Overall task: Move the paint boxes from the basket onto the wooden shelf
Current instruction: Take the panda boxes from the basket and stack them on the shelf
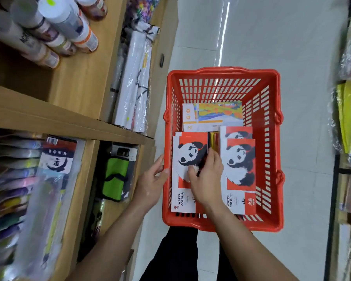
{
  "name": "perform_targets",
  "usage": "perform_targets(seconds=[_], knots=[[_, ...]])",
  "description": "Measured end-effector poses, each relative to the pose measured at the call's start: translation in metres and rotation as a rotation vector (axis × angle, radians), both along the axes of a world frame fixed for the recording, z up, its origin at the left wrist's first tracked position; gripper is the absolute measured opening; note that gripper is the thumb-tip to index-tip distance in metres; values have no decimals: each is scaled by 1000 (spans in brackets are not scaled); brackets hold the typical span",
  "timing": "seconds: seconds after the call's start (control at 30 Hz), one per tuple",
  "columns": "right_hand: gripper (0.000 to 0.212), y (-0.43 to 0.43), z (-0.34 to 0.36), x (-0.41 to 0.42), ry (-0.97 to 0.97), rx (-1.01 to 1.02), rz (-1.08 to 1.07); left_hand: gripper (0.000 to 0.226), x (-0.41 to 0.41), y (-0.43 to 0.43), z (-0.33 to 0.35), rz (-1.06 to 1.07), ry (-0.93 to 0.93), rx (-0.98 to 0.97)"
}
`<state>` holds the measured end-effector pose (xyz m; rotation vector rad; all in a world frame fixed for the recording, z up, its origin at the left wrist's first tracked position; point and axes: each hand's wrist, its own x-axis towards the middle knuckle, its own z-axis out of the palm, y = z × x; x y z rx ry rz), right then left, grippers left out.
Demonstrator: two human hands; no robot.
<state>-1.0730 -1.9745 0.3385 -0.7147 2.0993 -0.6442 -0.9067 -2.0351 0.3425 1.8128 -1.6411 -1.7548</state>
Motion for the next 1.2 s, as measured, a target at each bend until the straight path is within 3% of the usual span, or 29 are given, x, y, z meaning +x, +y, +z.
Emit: perform_targets(seconds=[0.13,0.4,0.53,0.77,0.87,0.97,1.03,1.1,1.2], knots=[[42,11,-12,-1,-190,80,-45,51,2,5,-1,26,20,12],[46,17,-7,2,-192,-50,-140,59,0,7,2,-12,-8,-29],[72,12,-6,0,-319,-6,-111,55,0,8,1,-11,19,-18],[58,28,18,-24,-323,-112,-117,45,-2,6,13,-22,-52,-24],[63,54,46,-57,-365,-172,-219,41,-11,7,34,39,-190,-317],[70,83,69,-100,-372,-238,-362,23,-41,12,50,-19,-130,-504],[63,99,77,-129,-348,-267,-420,20,-72,17,38,-60,-36,-347],[56,113,80,-154,-349,-280,-457,32,-104,22,11,-63,39,-68],[54,131,77,-178,-371,-257,-485,72,-142,23,-30,-59,33,228]])
